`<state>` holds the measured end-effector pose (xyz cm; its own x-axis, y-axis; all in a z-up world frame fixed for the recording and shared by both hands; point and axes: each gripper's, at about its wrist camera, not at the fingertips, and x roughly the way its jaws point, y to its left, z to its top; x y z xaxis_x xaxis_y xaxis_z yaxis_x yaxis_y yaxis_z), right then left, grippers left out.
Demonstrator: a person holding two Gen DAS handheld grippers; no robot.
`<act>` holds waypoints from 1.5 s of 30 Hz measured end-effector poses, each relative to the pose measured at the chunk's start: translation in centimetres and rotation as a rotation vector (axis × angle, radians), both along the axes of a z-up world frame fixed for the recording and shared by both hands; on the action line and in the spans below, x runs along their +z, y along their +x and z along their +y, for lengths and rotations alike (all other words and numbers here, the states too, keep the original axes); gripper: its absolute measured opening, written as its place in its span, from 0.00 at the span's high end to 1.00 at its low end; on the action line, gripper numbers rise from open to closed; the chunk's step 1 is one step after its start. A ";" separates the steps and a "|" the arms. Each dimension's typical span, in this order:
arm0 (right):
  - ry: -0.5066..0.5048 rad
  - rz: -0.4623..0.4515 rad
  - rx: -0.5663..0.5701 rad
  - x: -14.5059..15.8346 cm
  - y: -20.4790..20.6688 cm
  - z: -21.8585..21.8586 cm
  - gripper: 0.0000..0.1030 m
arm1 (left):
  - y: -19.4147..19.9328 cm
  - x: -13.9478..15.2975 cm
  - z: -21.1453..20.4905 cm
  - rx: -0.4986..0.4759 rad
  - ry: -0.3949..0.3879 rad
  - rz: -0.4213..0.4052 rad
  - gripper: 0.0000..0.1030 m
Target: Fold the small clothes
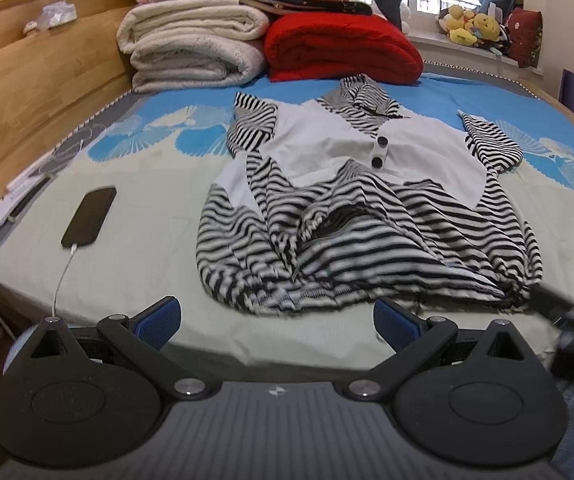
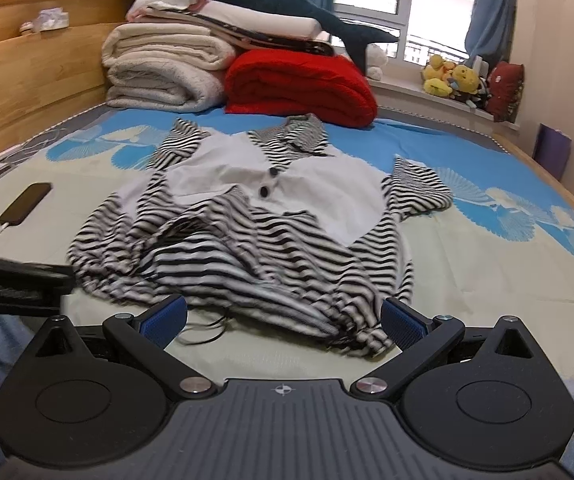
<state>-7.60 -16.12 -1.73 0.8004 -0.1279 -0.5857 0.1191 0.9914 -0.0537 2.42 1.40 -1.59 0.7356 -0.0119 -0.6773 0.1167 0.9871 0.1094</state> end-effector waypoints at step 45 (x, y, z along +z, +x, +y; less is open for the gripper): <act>0.174 0.231 0.427 -7.6 10.1 -5.1 0.38 | 10.7 -8.5 -1.0 -0.599 0.199 -0.051 0.00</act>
